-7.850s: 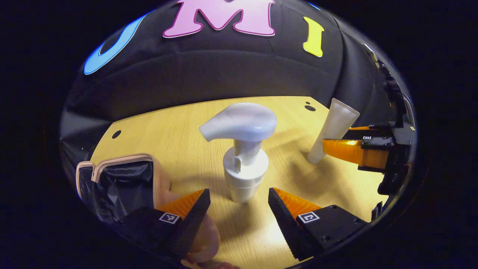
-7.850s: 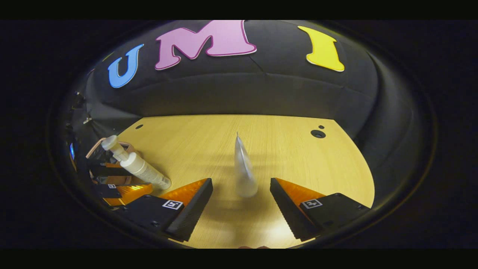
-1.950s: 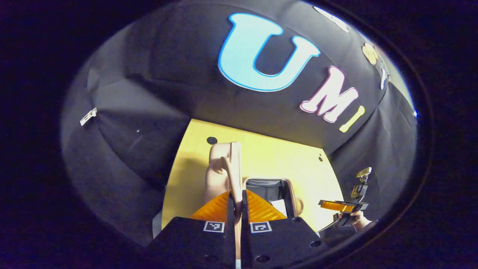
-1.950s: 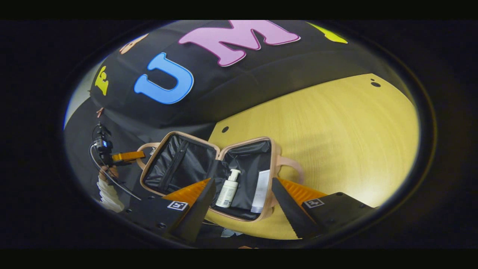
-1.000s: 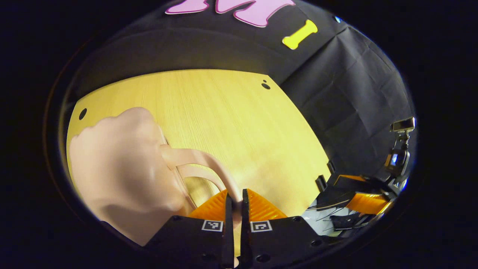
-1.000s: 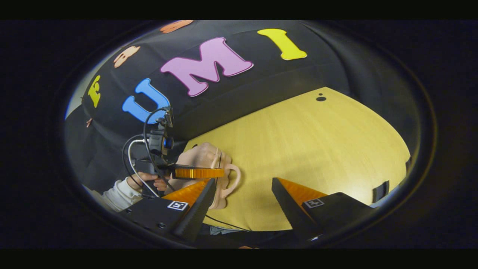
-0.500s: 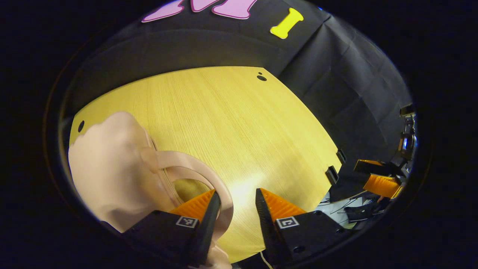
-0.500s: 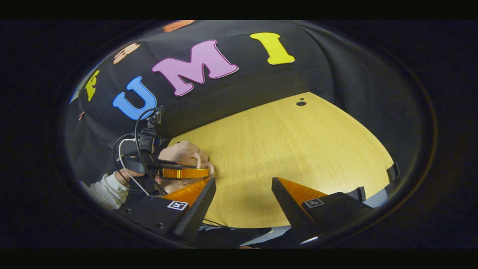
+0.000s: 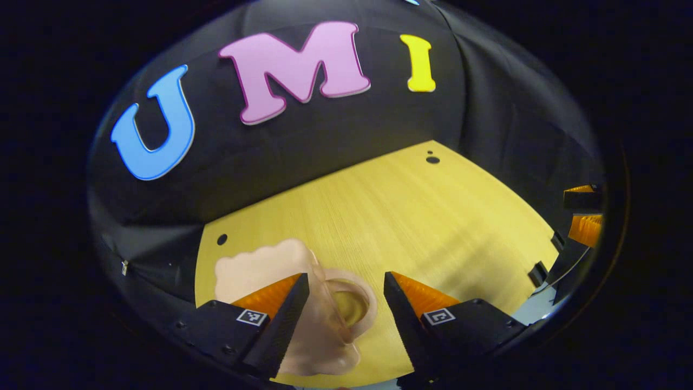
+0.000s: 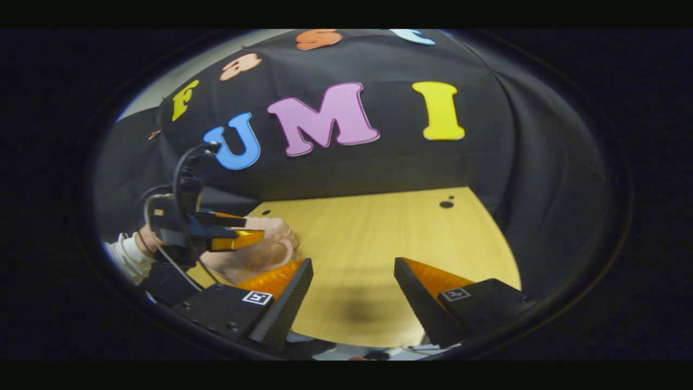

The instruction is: First open the suitcase, pack the skin care products into it, and then close the suitcase.

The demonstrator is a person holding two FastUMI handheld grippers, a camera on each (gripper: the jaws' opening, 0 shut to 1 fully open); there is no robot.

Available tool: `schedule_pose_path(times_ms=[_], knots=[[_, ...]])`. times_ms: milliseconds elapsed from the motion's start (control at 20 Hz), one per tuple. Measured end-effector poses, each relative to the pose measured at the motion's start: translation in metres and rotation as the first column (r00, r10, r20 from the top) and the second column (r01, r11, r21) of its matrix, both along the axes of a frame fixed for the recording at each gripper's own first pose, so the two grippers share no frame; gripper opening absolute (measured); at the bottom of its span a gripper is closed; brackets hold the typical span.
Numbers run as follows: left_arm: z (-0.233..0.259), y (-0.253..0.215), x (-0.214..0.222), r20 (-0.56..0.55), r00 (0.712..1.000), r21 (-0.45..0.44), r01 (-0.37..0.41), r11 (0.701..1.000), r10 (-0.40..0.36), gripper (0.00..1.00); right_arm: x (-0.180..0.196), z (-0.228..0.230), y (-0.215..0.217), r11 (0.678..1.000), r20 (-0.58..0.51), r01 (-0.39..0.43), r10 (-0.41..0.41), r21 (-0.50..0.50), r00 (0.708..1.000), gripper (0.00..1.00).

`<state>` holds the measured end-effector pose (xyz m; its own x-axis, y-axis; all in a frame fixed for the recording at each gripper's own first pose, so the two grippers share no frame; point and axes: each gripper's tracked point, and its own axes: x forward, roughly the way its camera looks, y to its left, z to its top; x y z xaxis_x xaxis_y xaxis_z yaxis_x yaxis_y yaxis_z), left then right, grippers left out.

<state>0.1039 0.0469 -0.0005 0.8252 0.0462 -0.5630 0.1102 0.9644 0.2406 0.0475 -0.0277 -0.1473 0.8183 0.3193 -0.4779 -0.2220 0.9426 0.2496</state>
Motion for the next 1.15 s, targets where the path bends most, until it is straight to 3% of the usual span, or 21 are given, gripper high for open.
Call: schedule_pose_path(times_ms=[200, 450, 600, 650, 750, 900, 1000, 1150], knots=[[0.087, -0.048, -0.031, 0.258, 0.963, -0.082, -0.053, 0.995, 0.072, 0.92, 0.020, 0.063, -0.034, 0.997, 0.225, 0.001, 0.017, -0.076, 0.974, 0.96], [0.154, -0.082, -0.084, 0.441, 0.889, -0.144, -0.064, 0.988, 0.121, 0.92, 0.022, 0.142, -0.050, 0.998, 0.434, 0.038, -0.014, -0.048, 0.901, 0.97], [0.181, -0.093, -0.095, 0.480, 0.866, -0.189, -0.053, 0.981, 0.140, 0.92, 0.022, 0.181, -0.064, 0.993, 0.536, 0.108, -0.064, -0.052, 0.842, 0.98], [0.183, -0.094, -0.094, 0.473, 0.868, -0.226, -0.049, 0.973, 0.153, 0.92, 0.020, 0.190, -0.066, 0.991, 0.549, 0.125, -0.081, -0.044, 0.832, 0.98], [0.198, -0.088, -0.091, 0.508, 0.844, -0.263, -0.041, 0.964, 0.174, 0.93, 0.015, 0.199, -0.068, 0.988, 0.573, 0.145, -0.093, -0.045, 0.814, 0.98], [0.221, -0.079, -0.091, 0.563, 0.810, -0.238, -0.034, 0.971, 0.167, 0.93, 0.014, 0.211, -0.075, 0.983, 0.592, 0.169, -0.094, -0.073, 0.801, 0.94], [0.233, -0.078, -0.088, 0.592, 0.792, -0.220, -0.017, 0.975, 0.147, 0.94, 0.017, 0.219, -0.078, 0.980, 0.602, 0.191, -0.117, -0.060, 0.790, 0.97], [0.230, -0.079, -0.084, 0.599, 0.793, -0.181, -0.004, 0.983, 0.114, 0.94, 0.018, 0.227, -0.074, 0.978, 0.613, 0.207, -0.141, -0.037, 0.777, 0.97]])
